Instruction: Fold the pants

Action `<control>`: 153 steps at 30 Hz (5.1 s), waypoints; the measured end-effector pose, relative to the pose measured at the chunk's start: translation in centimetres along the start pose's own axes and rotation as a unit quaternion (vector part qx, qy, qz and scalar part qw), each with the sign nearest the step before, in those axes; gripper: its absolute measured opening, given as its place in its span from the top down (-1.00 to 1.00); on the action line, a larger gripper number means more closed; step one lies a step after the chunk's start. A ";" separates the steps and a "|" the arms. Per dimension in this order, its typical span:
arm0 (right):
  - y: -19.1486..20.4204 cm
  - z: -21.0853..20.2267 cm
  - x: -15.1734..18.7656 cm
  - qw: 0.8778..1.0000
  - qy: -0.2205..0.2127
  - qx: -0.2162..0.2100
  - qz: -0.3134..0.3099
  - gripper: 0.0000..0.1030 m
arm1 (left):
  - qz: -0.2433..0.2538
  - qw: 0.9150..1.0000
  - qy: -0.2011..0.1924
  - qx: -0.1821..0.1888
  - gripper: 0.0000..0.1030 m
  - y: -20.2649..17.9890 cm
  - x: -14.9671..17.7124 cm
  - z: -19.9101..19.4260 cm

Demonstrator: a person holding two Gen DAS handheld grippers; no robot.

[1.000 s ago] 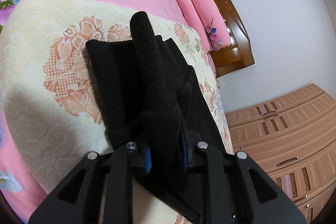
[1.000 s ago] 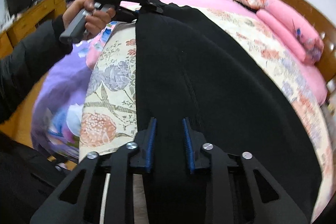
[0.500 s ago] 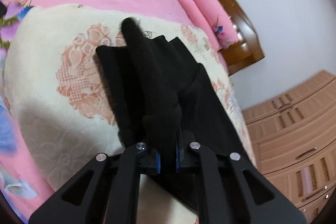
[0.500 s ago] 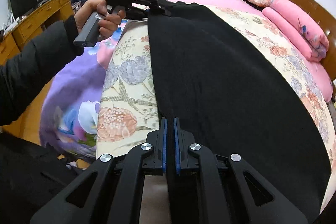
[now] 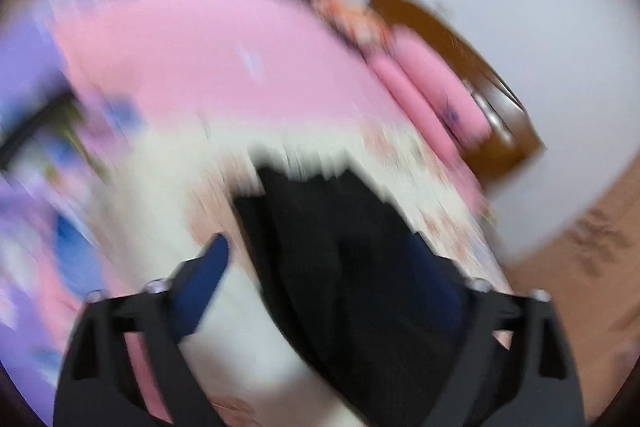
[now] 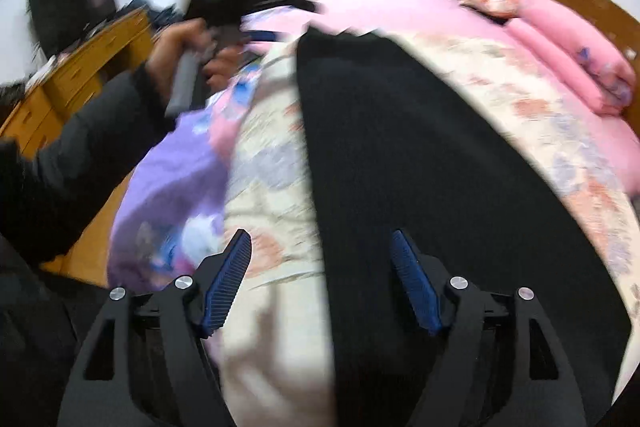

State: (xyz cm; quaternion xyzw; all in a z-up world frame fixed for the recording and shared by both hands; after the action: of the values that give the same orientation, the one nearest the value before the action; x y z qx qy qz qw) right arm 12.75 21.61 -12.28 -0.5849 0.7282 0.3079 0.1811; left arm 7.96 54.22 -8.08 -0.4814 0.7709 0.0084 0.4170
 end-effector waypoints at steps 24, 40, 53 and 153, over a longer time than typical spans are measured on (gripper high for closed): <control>-9.2 -1.3 1.0 0.982 -0.074 0.057 0.165 -0.41 | -0.058 0.997 0.036 0.035 0.82 0.7 0.1 2.9; -10.7 0.6 1.7 0.978 -0.057 0.043 0.196 -0.43 | 0.311 0.949 -0.044 0.009 0.79 -10.8 7.6 0.6; -11.2 0.0 2.1 0.974 -0.069 0.040 0.212 -0.57 | 0.010 0.992 0.083 0.095 -0.33 2.4 -1.4 5.1; -21.2 -9.7 9.2 0.940 -0.021 0.208 0.270 -0.91 | 0.452 0.883 0.127 0.000 -0.96 -28.1 21.3 3.3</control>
State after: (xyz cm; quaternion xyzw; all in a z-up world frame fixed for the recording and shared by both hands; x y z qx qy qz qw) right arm 31.83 5.73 -15.85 -0.3085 0.9027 0.1995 0.2241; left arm 27.07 24.87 -13.22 -0.0779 0.9512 0.1350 0.2663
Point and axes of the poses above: each gripper's, at about its wrist camera, not at the fingertips, and z roughly the way its jaws point, y to its left, x to its underside, the point moved 5 cm from there along z, roughly the way its jaws point, and after that the axes turned 13 degrees about -x, right-handed, at the moved point
